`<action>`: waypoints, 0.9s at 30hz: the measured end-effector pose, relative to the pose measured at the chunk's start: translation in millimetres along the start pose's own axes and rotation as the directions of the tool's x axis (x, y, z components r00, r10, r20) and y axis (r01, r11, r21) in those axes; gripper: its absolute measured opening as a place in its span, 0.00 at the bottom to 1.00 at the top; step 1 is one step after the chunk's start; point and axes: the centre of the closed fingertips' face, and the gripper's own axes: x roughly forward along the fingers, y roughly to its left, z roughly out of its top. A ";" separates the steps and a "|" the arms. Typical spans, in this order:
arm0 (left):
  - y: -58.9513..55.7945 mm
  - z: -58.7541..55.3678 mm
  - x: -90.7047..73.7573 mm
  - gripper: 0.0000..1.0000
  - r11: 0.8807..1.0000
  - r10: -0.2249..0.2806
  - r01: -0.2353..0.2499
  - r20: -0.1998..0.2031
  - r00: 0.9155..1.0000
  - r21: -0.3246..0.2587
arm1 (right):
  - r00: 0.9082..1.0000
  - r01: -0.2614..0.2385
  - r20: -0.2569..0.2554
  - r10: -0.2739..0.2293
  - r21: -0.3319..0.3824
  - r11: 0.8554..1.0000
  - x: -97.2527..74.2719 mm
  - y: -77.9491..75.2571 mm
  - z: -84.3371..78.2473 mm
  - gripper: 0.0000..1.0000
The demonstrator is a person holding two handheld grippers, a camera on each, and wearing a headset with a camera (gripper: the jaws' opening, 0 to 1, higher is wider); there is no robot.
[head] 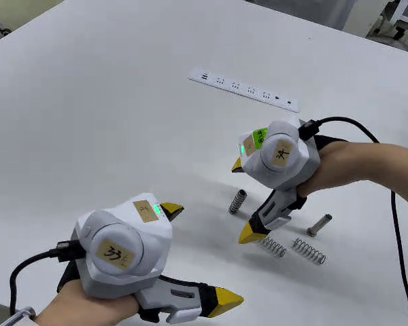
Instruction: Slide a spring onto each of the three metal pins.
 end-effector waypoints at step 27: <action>1.7 3.3 2.9 0.95 0.991 -0.059 0.066 -0.066 0.996 0.119 | 0.915 0.263 0.194 -0.353 0.376 0.888 -76.1 39.6 -26.2 0.99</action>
